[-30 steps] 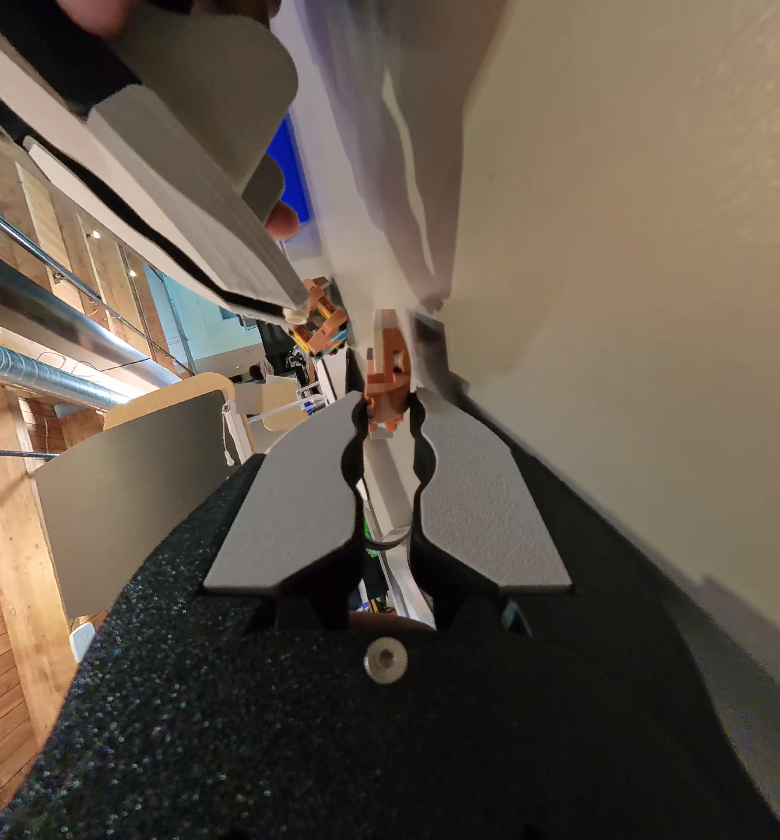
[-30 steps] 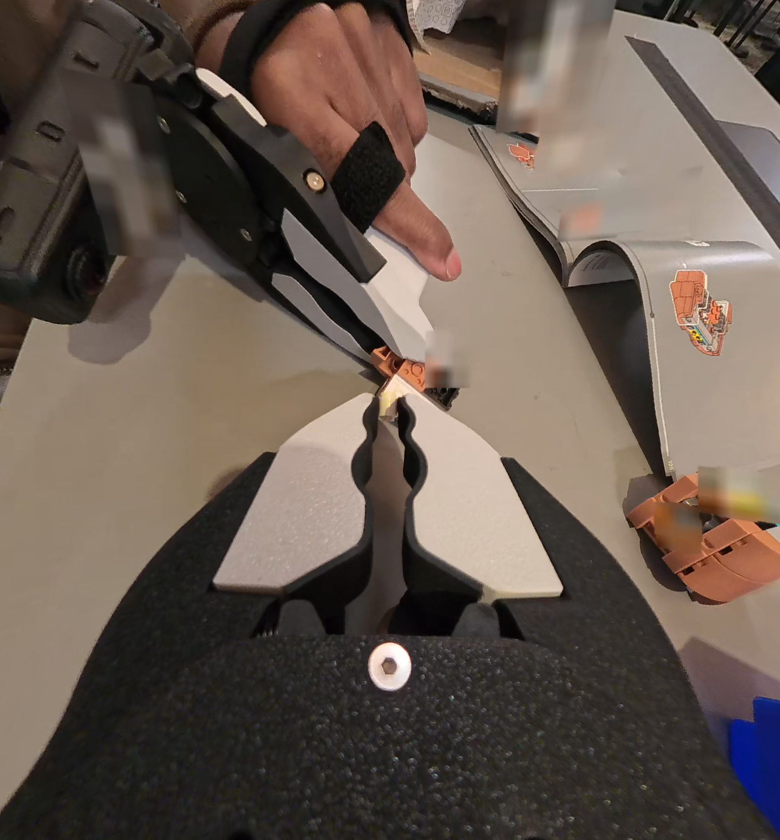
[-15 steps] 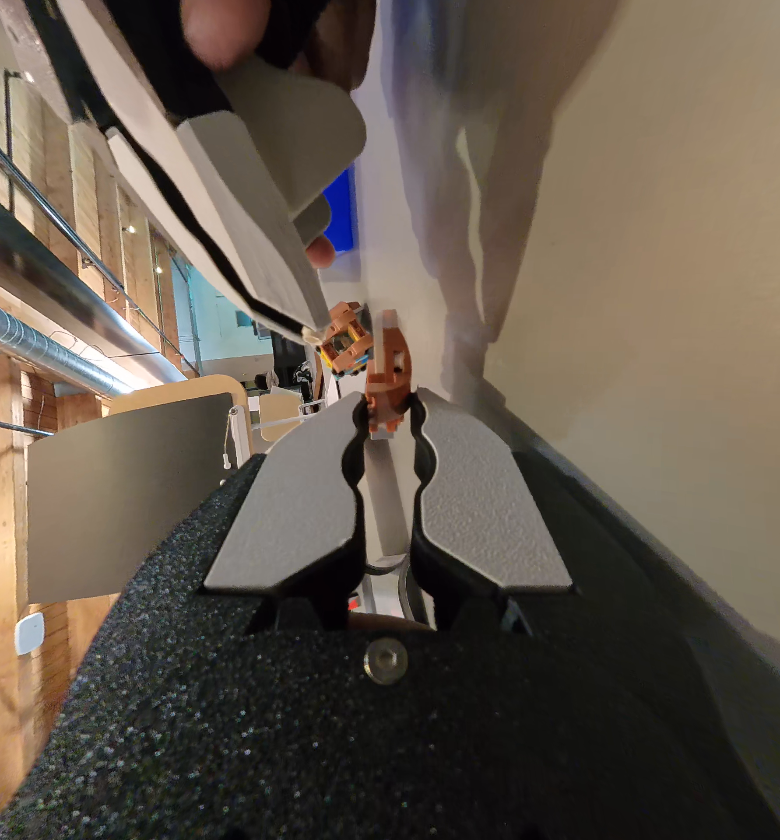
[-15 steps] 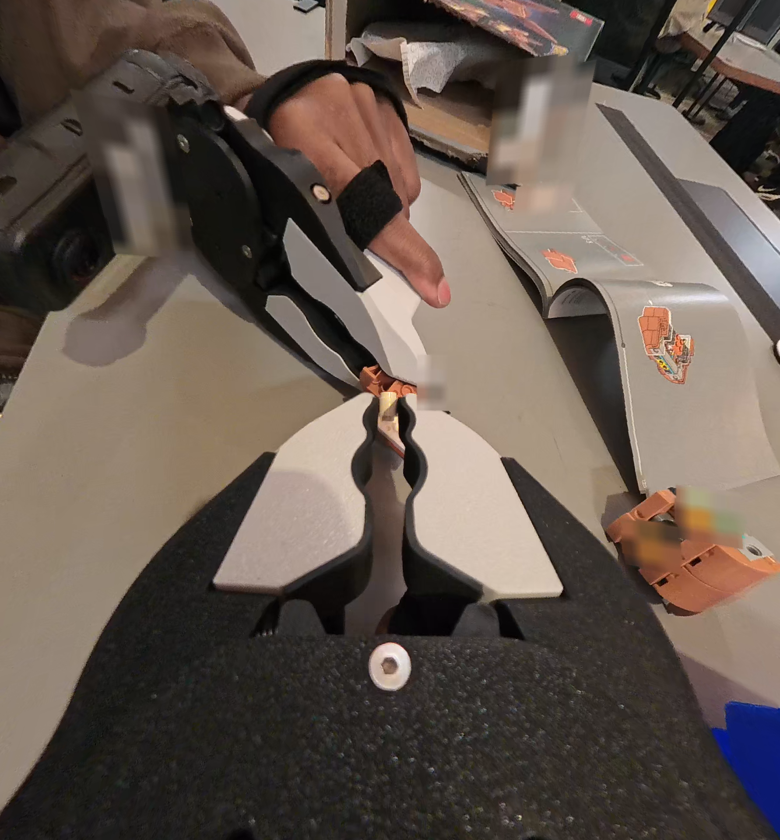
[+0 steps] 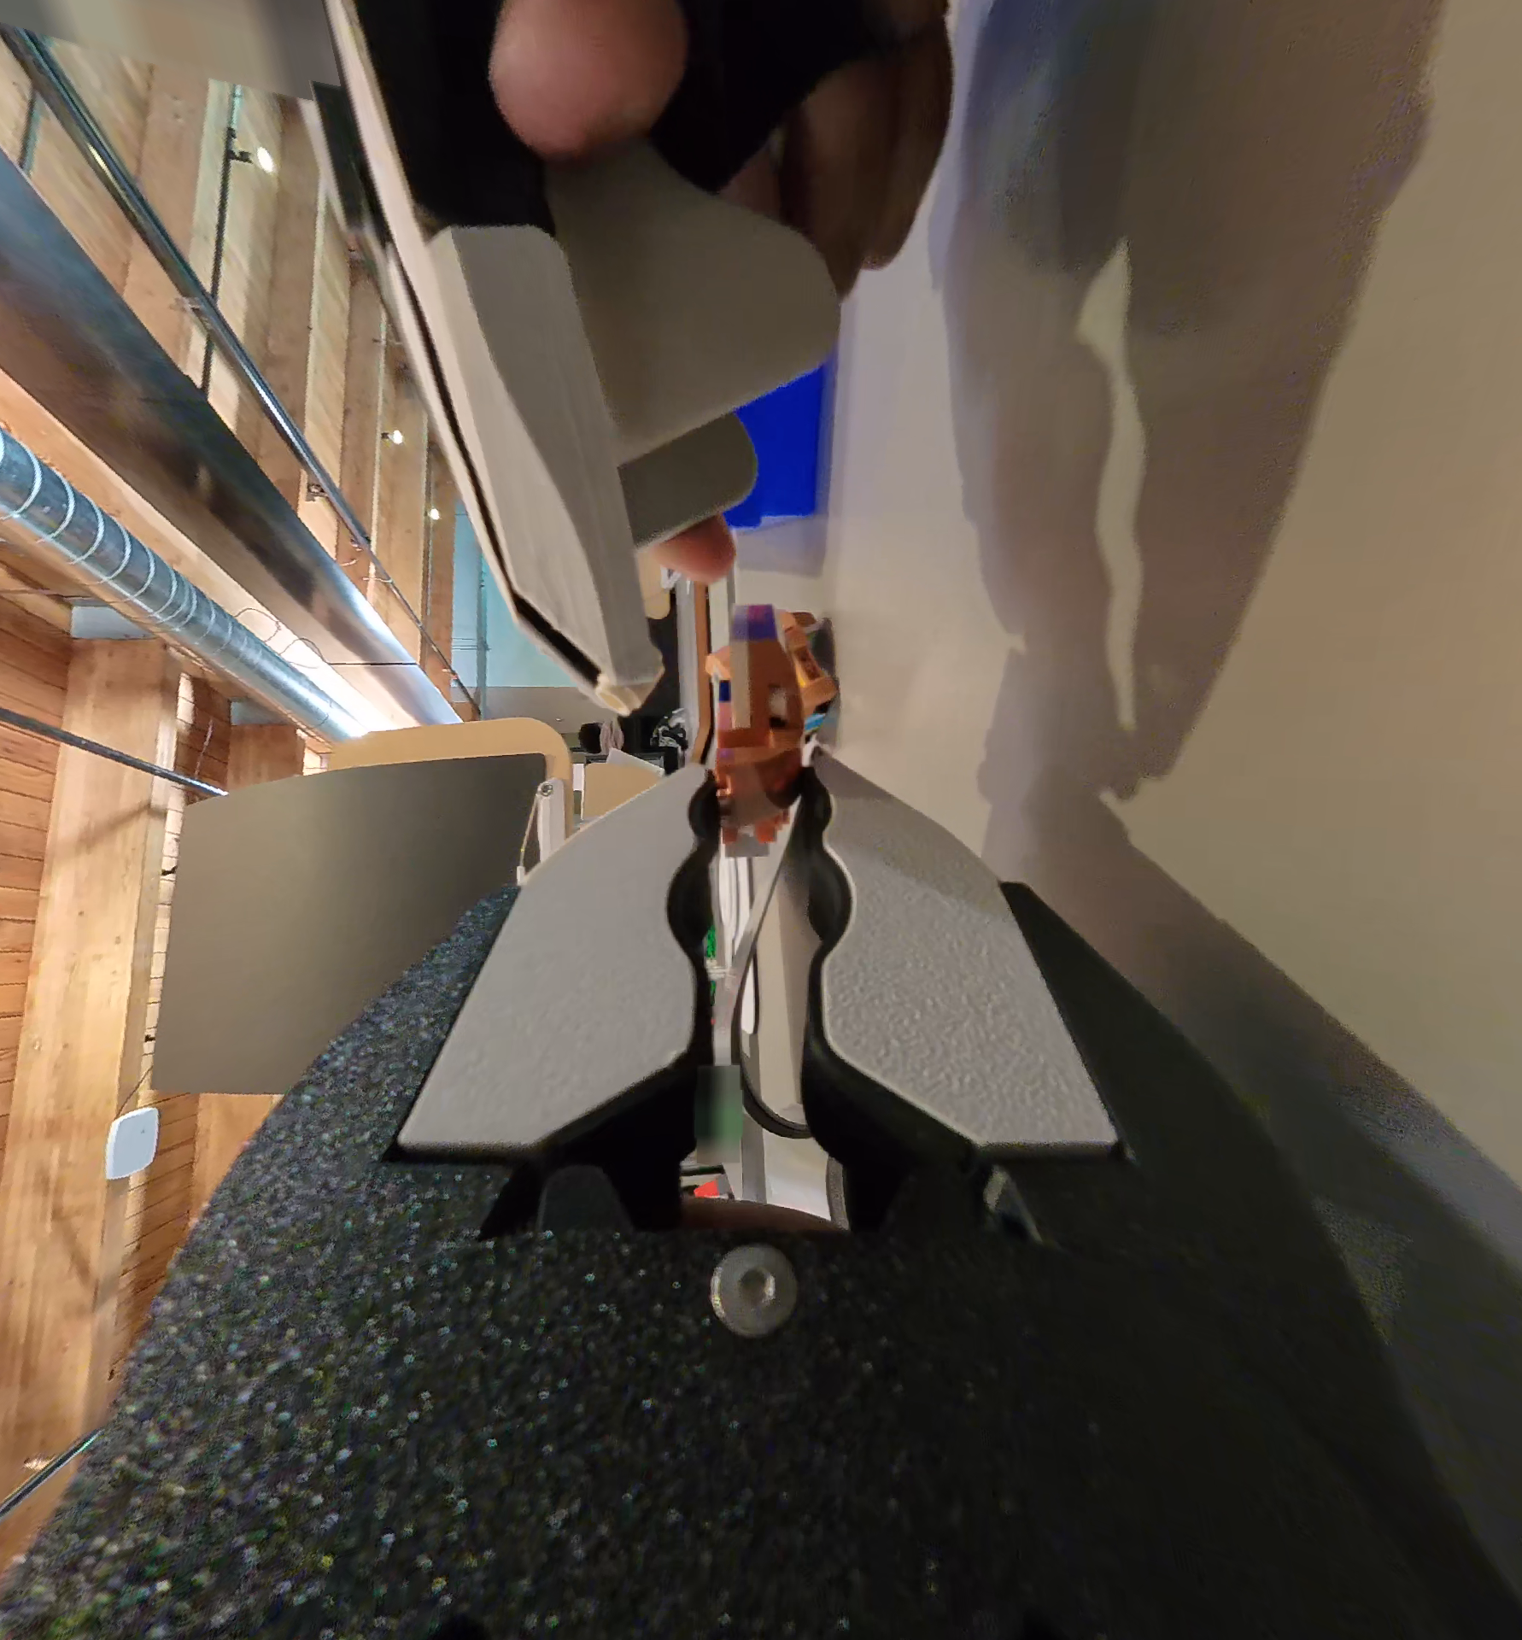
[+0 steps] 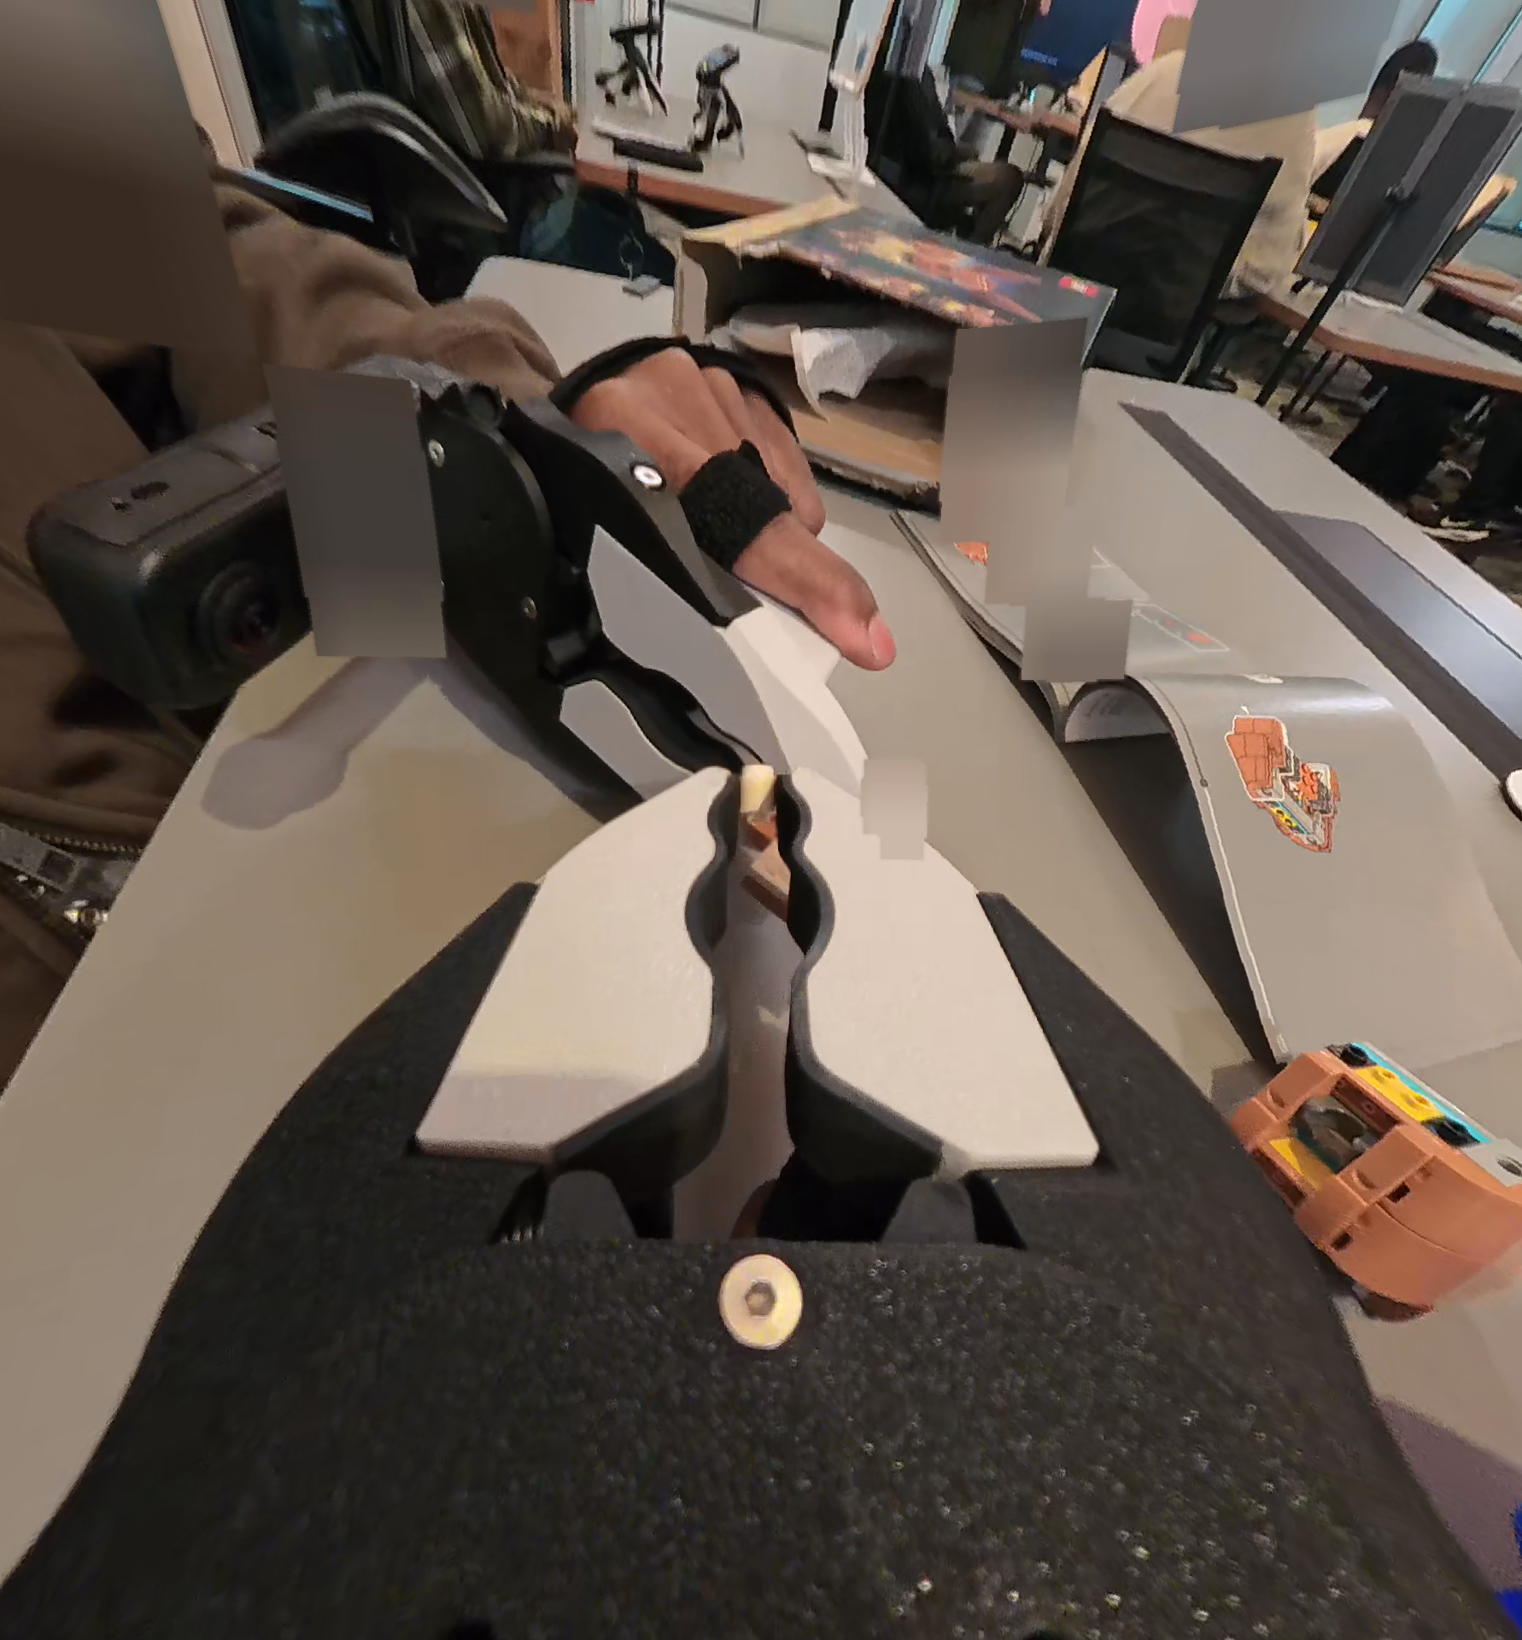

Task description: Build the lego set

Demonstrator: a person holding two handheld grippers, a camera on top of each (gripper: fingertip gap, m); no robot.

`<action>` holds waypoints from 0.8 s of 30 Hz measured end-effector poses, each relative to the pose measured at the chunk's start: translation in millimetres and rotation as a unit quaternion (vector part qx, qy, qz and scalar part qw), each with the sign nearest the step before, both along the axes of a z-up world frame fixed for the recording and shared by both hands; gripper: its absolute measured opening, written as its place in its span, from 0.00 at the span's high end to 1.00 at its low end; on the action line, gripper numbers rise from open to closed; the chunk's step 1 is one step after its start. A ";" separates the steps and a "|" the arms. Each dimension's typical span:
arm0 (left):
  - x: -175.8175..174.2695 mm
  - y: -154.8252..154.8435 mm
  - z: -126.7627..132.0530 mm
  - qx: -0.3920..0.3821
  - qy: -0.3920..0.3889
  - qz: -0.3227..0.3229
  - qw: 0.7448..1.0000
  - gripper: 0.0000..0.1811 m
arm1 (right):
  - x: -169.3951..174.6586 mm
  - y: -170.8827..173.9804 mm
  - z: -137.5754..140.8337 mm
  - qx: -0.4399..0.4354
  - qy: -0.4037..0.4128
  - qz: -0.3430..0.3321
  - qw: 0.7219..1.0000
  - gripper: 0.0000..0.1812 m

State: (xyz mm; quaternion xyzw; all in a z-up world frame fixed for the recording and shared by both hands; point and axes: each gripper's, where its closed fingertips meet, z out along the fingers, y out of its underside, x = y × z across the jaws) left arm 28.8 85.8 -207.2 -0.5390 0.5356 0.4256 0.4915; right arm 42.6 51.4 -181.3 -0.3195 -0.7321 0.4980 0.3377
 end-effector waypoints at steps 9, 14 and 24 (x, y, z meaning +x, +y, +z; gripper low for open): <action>2.9 -0.1 13.8 0.036 -0.025 0.003 0.999 0.91 | -6.0 1.3 22.6 -0.027 0.076 -0.040 0.996 0.96; 4.4 0.2 10.6 0.032 -0.021 0.007 0.999 0.91 | -9.6 10.2 26.2 -0.012 0.083 -0.088 0.993 0.96; -7.3 2.5 -10.6 -0.027 0.020 0.033 0.999 0.90 | -15.7 22.7 14.5 -0.026 0.046 -0.121 0.991 0.96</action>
